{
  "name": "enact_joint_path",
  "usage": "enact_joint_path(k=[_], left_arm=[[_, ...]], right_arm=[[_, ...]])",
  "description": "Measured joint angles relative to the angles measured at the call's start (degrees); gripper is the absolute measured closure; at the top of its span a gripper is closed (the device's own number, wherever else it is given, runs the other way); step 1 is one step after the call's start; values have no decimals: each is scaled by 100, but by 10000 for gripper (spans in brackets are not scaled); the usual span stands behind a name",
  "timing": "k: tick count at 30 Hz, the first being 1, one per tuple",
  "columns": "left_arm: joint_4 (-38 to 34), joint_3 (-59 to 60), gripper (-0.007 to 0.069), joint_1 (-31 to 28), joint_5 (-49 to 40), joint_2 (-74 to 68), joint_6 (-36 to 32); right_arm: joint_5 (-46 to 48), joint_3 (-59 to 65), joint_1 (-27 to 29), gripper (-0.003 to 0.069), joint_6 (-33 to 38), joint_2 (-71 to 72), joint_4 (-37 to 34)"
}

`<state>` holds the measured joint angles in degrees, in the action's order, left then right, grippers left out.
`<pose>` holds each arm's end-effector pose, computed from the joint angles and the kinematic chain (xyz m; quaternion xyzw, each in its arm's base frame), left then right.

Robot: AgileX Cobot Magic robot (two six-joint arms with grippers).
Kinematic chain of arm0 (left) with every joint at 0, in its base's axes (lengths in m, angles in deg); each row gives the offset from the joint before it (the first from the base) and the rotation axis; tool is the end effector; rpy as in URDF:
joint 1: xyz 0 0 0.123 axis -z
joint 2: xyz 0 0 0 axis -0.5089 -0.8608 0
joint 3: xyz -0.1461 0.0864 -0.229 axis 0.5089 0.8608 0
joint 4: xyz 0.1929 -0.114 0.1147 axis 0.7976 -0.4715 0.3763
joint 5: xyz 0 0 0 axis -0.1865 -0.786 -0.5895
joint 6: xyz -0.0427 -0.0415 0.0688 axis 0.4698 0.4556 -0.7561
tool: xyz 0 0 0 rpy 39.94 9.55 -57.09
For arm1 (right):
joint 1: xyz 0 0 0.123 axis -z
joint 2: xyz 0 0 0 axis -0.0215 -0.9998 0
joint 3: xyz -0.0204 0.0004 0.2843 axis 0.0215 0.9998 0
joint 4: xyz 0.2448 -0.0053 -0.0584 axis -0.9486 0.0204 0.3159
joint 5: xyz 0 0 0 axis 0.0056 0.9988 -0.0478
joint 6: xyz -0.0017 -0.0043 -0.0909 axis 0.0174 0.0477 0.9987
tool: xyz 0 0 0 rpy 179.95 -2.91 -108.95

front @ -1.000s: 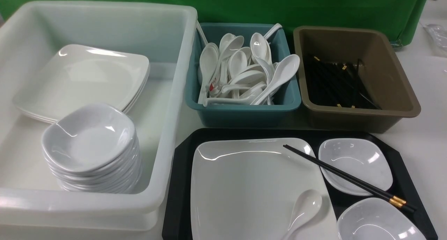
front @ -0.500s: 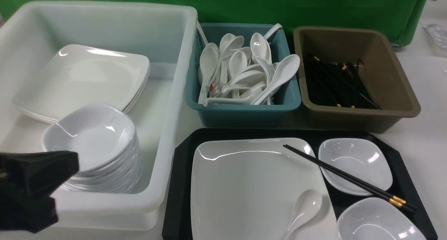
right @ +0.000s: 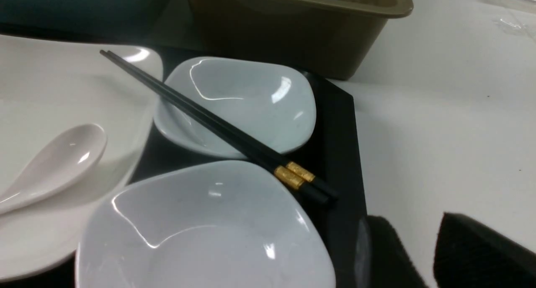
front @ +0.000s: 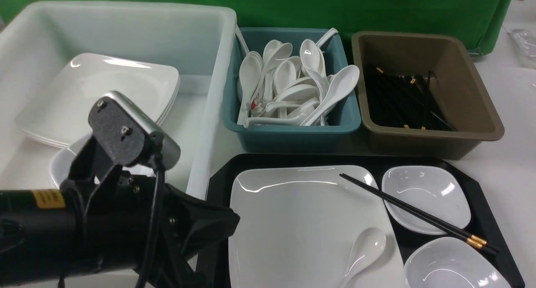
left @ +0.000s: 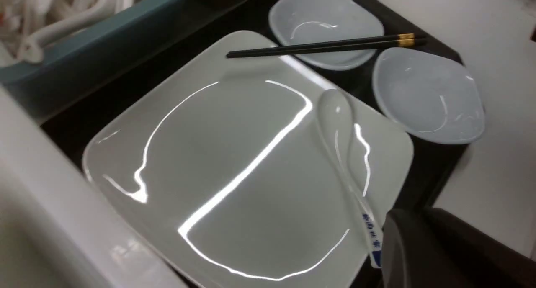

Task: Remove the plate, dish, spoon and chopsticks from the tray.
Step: Use the right arm to grab a pair of chopsticks from the plate

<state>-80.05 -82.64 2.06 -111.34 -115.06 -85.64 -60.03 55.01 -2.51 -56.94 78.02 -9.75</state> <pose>0.1429 -0.1251 0.3036 0.3735 0.7858 -0.2346 0.4335 0.0559 0.0036 0.1915 -0.0678 0.7507 -0.0274 0.6566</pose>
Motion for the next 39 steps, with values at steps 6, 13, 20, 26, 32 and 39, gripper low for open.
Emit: enact_joint_path(k=[6, 13, 20, 26, 32, 39], left_arm=[[-6, 0, 607, 102, 0, 568, -75], [219, -4, 607, 102, 40, 1167, -112], [300, -4, 607, 102, 237, 1135, -193], [306, -4, 607, 102, -20, 1192, -222], [309, -4, 607, 102, -422, 1314, -235], [313, -4, 607, 102, -490, 1374, -235]], right_arm=[[-1101, 0, 0, 418, -1531, 0, -550], [-996, -521, -272, 435, -2659, -271, -631], [1560, -3086, -1195, 457, -683, -2981, -602], [3257, -5049, -1573, 434, 442, -6218, -337], [3429, -5674, -1400, 364, 1015, -7896, -236], [3158, -6244, -1222, 261, 1402, -9563, -208]])
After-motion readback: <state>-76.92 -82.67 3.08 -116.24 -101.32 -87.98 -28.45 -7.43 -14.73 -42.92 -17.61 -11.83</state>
